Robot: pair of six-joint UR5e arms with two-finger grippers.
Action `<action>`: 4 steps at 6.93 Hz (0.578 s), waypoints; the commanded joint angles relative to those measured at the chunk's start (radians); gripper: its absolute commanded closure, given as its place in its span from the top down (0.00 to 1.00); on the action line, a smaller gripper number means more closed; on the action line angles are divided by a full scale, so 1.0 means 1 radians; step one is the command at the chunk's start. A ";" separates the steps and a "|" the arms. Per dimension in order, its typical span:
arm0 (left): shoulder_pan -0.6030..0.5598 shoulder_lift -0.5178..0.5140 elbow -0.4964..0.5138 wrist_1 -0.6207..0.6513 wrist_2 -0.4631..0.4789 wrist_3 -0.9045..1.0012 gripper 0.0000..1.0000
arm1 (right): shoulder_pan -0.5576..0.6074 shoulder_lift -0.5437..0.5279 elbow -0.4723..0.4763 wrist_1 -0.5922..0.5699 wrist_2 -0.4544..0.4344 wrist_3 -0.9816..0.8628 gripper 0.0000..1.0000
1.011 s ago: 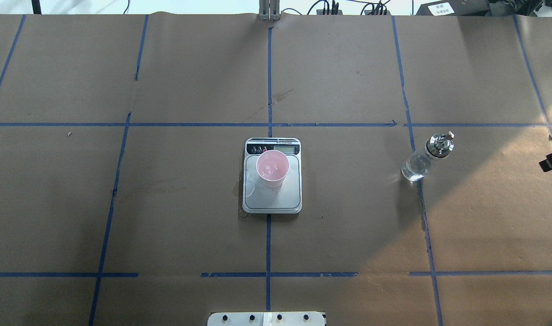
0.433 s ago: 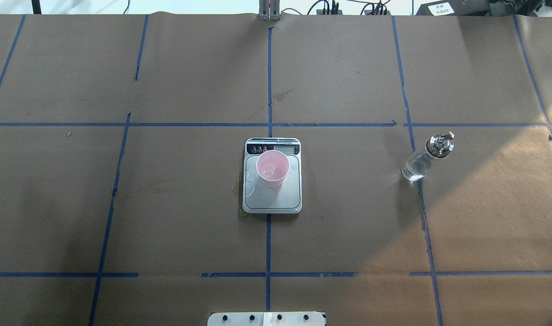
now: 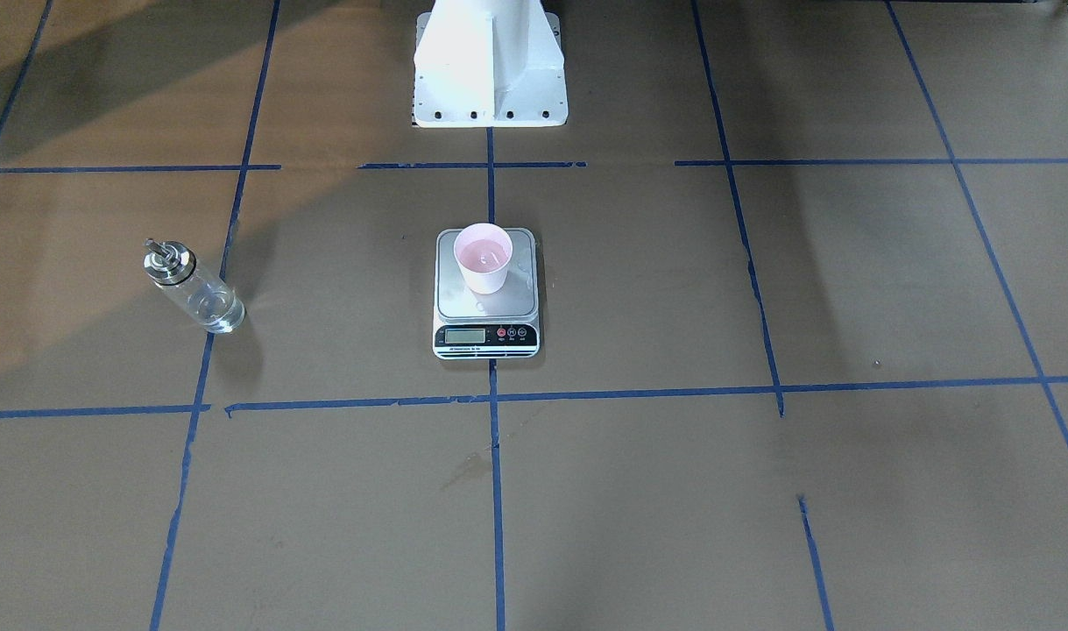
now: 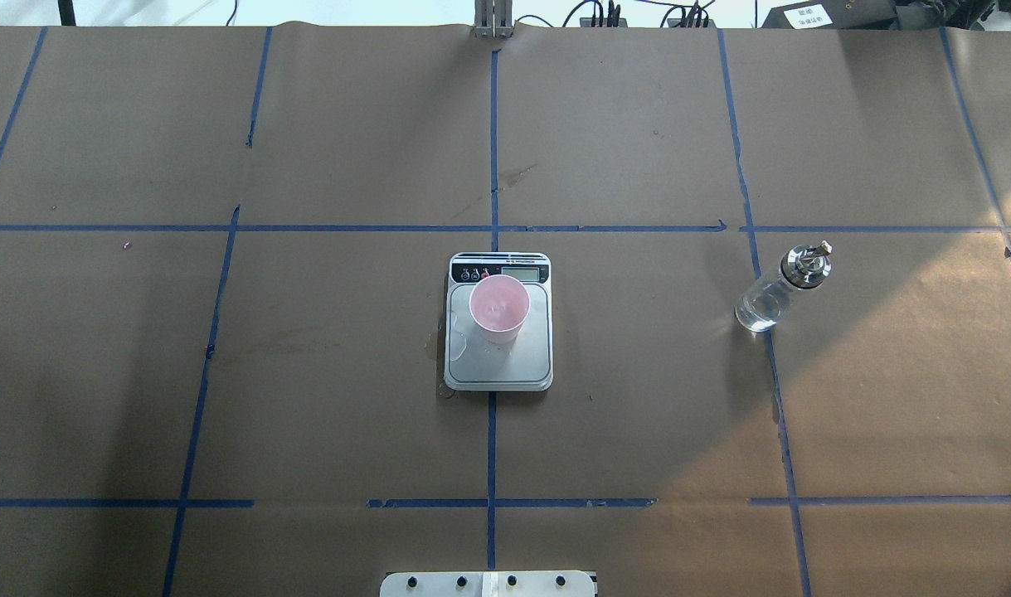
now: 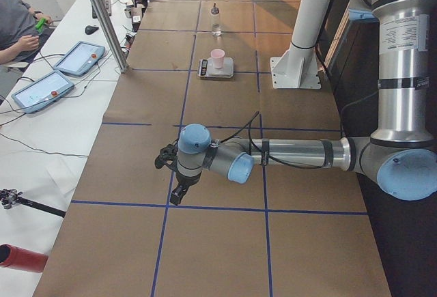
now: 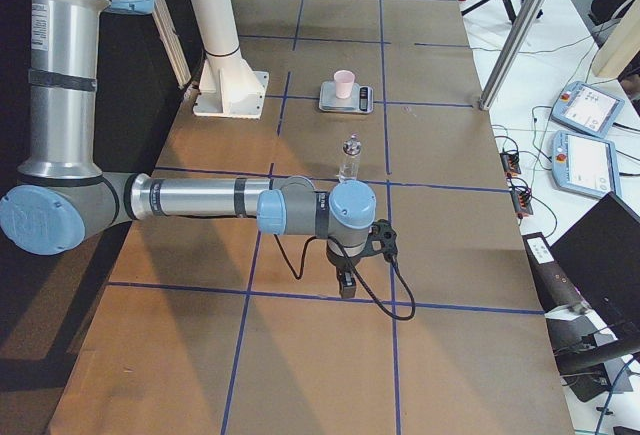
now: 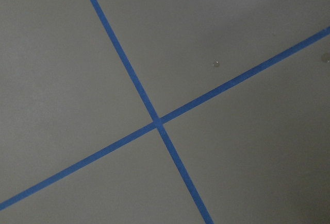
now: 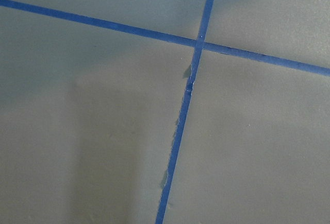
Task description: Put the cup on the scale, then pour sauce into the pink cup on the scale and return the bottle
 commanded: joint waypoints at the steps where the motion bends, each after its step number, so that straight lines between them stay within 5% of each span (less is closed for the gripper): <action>1: -0.057 -0.012 -0.008 0.179 -0.003 0.112 1.00 | 0.034 0.003 -0.045 0.001 0.053 0.006 1.00; 4: -0.078 -0.046 -0.036 0.328 -0.005 0.116 1.00 | 0.051 -0.004 -0.051 0.000 0.088 0.048 1.00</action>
